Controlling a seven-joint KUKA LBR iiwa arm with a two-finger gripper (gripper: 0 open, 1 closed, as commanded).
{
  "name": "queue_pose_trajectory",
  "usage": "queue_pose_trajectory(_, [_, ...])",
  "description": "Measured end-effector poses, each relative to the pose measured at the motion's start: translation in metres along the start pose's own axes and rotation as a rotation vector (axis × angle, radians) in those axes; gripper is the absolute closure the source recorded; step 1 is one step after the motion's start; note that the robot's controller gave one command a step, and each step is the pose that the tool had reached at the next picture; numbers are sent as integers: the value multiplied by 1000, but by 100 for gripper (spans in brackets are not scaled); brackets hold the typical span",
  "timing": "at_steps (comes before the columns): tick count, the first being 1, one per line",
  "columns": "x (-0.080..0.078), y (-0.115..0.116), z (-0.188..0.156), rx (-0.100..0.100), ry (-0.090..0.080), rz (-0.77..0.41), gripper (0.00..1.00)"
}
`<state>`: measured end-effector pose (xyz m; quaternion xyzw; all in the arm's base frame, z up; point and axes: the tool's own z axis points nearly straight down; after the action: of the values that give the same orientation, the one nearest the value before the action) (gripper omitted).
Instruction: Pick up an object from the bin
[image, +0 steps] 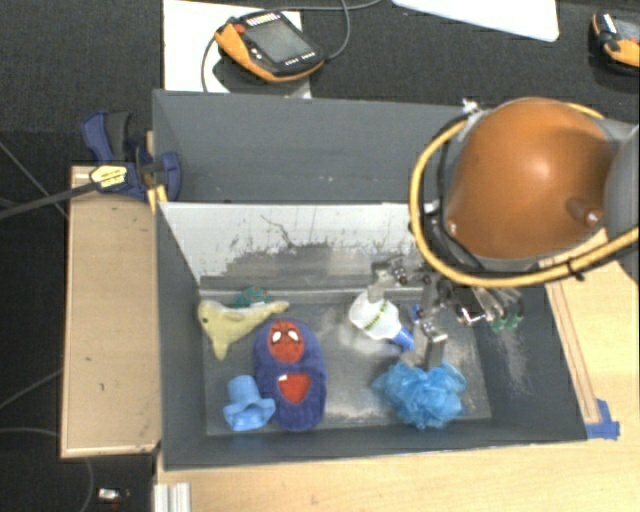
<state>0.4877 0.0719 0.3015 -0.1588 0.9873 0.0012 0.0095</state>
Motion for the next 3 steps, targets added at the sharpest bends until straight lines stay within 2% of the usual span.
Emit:
queue_pose_trajectory(1, [-6,5,5,0,1,-83,0])
queue_pose_trajectory(2, [-13,5,-18,0,-3,86,0])
queue_pose_trajectory(3, [-13,23,-11,0,0,127,0])
